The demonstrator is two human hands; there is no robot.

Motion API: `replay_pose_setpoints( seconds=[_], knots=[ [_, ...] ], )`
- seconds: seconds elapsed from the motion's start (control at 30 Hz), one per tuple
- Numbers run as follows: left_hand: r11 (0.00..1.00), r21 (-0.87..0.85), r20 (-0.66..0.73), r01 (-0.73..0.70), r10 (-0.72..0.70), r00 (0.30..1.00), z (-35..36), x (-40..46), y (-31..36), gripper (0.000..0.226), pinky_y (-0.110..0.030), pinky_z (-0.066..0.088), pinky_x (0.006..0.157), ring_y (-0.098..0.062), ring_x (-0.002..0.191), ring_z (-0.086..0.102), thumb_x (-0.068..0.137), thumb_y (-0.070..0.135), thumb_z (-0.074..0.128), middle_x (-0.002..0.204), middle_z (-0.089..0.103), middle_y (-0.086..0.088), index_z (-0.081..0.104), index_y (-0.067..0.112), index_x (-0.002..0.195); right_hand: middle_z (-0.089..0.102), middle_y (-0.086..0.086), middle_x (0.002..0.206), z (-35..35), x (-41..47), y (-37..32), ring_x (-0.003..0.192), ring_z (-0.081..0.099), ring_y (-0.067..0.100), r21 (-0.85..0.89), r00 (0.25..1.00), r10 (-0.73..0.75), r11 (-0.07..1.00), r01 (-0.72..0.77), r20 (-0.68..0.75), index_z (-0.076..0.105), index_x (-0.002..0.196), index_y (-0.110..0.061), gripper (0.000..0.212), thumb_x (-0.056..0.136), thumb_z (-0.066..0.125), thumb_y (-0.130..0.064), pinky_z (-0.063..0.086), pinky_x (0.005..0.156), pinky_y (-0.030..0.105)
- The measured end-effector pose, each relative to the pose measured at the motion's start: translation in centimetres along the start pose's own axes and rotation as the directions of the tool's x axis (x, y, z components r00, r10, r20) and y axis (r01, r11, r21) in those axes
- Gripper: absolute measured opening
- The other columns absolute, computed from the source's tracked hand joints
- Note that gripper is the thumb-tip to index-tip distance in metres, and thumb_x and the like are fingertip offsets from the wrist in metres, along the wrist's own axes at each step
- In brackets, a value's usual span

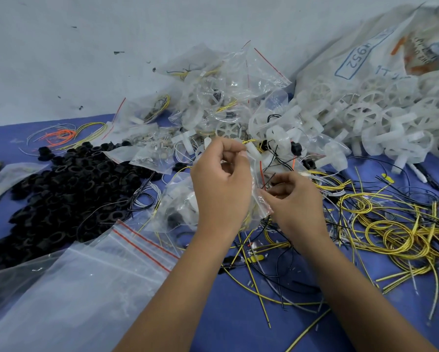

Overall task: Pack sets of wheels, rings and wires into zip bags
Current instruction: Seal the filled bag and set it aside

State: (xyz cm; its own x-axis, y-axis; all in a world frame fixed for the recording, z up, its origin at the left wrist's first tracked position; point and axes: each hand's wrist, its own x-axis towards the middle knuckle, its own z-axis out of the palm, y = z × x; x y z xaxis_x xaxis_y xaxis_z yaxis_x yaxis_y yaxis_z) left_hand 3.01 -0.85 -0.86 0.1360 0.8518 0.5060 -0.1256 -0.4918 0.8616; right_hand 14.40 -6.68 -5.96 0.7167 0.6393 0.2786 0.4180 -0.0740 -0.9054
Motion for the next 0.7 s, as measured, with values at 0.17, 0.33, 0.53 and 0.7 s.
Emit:
replay_pose_setpoints(
  seconds=[0.17,0.33,0.53,0.7],
  knots=[
    [1.000,0.026,0.011,-0.006,0.006,1.000,0.0,-0.1,-0.1,0.013,-0.036,0.053,0.061,-0.025,0.066,0.062,0.091,0.003,0.062,0.073,0.064,-0.004,0.067,0.014,0.086,0.071,-0.009,0.069,-0.2,-0.3,-0.6,0.062,0.066,0.007,0.051,0.981,-0.181,0.981,0.185,-0.074,0.075,0.076,-0.021,0.016,0.078,0.086,-0.010,0.052,0.060,0.016],
    [1.000,0.029,0.020,0.007,-0.008,1.000,0.0,-0.3,-0.1,0.014,-0.040,0.054,0.060,-0.024,0.064,0.061,0.091,0.004,0.061,0.071,0.062,0.000,0.068,0.015,0.087,0.071,-0.008,0.078,0.0,-0.5,-0.5,0.067,0.065,0.006,0.026,0.988,-0.143,0.989,0.144,-0.053,0.071,0.089,-0.019,0.022,0.076,0.089,-0.019,0.055,0.064,0.019],
    [0.999,0.050,0.037,-0.007,0.005,0.999,0.1,-0.4,-0.1,0.013,-0.036,0.053,0.059,-0.020,0.063,0.062,0.092,0.006,0.062,0.071,0.062,0.005,0.067,0.017,0.087,0.074,-0.001,0.087,-0.4,0.3,0.3,0.078,0.073,0.017,0.163,0.993,0.105,0.982,-0.094,-0.056,0.069,0.101,-0.020,0.034,0.075,0.091,-0.023,0.058,0.062,0.027],
    [0.998,0.053,0.034,-0.015,0.013,0.999,0.1,-0.4,-0.1,0.013,-0.030,0.052,0.061,-0.017,0.064,0.062,0.091,0.004,0.062,0.072,0.063,0.004,0.068,0.015,0.087,0.071,-0.003,0.091,-0.4,0.5,0.8,0.074,0.072,0.016,0.075,0.979,0.167,0.984,-0.159,-0.121,0.064,0.102,-0.024,0.040,0.073,0.091,-0.033,0.060,0.061,0.033]
  ],
)
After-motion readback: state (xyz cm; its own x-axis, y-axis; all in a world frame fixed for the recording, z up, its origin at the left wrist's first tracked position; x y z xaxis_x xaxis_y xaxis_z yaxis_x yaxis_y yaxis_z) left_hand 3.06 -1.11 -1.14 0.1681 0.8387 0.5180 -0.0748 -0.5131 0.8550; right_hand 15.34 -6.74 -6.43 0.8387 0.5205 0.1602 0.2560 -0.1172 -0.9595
